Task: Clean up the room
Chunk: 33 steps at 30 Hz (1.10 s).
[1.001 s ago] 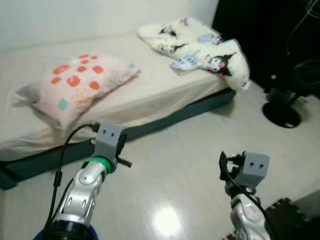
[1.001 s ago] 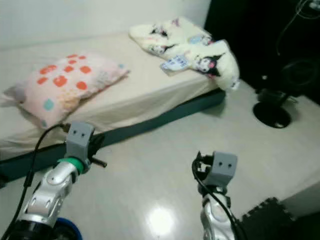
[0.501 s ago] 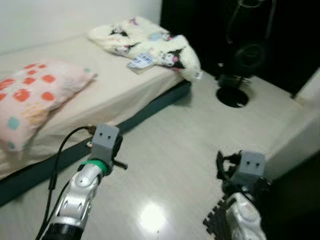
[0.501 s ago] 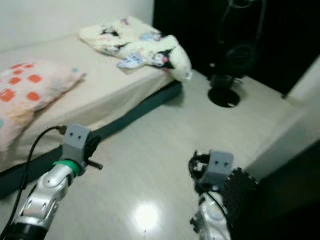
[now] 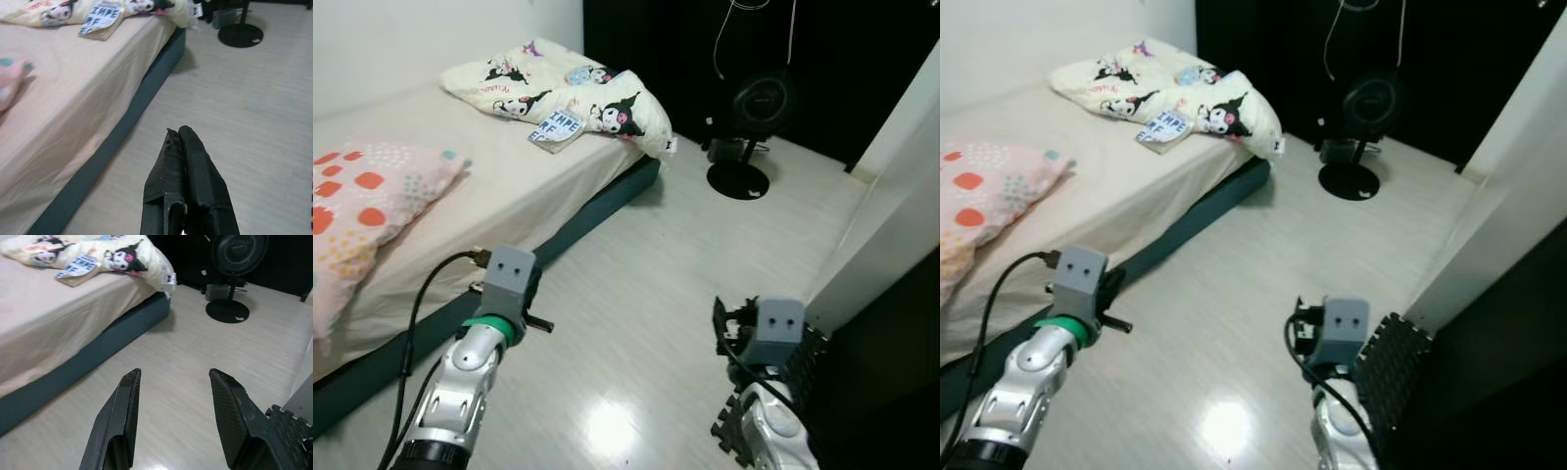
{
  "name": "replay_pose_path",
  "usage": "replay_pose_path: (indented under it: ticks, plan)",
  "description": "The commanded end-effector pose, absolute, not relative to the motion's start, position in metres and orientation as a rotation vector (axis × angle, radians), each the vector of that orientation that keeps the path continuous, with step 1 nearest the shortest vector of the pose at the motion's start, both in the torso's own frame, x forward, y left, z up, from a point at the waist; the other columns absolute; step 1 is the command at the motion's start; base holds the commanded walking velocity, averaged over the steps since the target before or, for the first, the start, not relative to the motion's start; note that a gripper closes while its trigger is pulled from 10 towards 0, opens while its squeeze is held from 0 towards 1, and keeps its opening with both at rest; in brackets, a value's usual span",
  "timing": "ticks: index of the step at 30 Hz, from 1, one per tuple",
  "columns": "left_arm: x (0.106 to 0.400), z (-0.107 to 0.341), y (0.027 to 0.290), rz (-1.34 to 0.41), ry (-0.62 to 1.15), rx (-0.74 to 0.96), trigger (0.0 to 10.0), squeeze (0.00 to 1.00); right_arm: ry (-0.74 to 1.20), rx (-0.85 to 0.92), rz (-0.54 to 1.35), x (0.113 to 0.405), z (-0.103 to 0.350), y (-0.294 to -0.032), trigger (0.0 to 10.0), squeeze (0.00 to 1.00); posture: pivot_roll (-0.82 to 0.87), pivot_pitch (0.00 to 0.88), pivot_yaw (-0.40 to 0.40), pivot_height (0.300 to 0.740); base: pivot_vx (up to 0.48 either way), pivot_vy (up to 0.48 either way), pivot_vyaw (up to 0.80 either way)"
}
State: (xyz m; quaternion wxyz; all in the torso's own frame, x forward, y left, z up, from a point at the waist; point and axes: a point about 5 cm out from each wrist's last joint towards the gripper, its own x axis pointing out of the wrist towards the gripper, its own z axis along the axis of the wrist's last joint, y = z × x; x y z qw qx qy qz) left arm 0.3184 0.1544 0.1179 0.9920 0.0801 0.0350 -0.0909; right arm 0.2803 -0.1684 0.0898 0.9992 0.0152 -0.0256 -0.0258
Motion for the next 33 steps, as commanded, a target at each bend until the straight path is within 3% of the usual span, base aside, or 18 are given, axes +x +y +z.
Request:
replay_pose_path:
  ticks: [1, 16, 33]
  plan:
    - [0.318, 0.115, 0.150, -0.196, 0.078, 0.167, 10.0, 0.00, -0.060, 0.027, -0.047, 0.279, 0.091, -0.170, 10.0, 0.00, -0.08, 0.077, 0.066, 0.740, 0.450, 0.000, 0.00]
    - [0.318, 0.115, 0.151, -0.185, 0.076, 0.168, 10.0, 0.00, -0.090, -0.008, 0.058, 0.282, 0.099, -0.153, 10.0, 0.00, -0.07, 0.078, 0.066, 0.740, 0.431, 0.000, 0.00]
    - [0.316, 0.114, 0.152, -0.165, 0.076, 0.163, 10.0, 0.00, -0.101, -0.013, 0.117, 0.285, 0.104, -0.144, 10.0, 0.00, -0.06, 0.079, 0.054, 0.740, 0.344, 0.000, 0.80]
